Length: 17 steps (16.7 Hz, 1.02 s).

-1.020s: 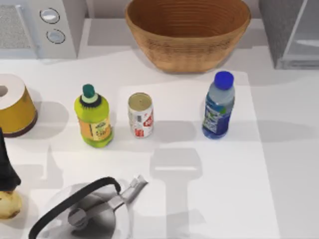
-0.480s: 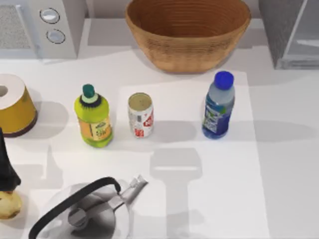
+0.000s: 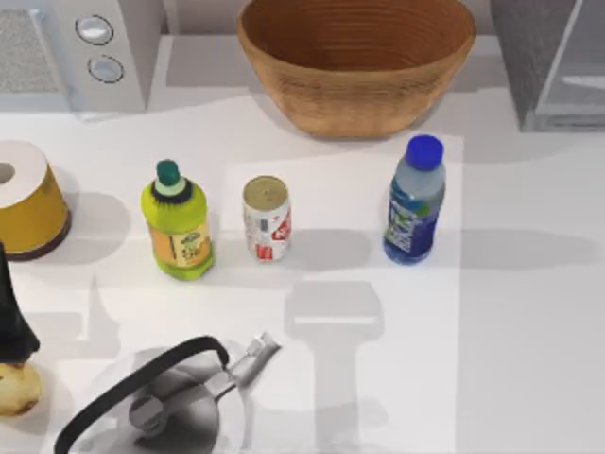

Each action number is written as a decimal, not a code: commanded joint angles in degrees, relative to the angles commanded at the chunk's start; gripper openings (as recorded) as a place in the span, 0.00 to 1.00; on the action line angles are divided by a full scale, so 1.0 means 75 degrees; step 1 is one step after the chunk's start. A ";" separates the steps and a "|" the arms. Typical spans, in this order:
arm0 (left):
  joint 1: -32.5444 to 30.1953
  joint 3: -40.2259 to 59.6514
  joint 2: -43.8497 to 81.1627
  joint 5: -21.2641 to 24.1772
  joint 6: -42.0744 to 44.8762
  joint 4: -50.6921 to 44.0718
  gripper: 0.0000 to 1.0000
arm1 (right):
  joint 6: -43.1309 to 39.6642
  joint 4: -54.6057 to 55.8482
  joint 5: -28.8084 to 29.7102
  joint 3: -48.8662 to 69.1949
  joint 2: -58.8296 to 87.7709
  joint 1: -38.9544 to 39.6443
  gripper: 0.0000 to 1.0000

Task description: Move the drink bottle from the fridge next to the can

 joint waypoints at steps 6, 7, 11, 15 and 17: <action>0.0000 0.0000 0.0000 0.0000 0.0000 0.0000 1.00 | 0.0164 0.0202 0.0012 -0.0062 -0.0053 0.0062 1.00; 0.0000 0.0000 0.0000 0.0000 0.0000 0.0000 1.00 | 0.0173 0.0217 0.0029 -0.0063 -0.0068 0.0078 1.00; 0.0000 0.0000 0.0000 0.0000 0.0000 0.0000 1.00 | 0.0765 0.0831 0.0871 -0.0307 -0.0430 0.0853 1.00; 0.0000 0.0000 0.0000 0.0000 0.0000 0.0000 1.00 | 0.2021 0.1397 0.2180 -0.0941 -0.0719 0.2583 1.00; 0.0000 0.0000 0.0000 0.0000 0.0000 0.0000 1.00 | 0.2711 0.1567 0.2846 -0.1261 -0.0790 0.3875 1.00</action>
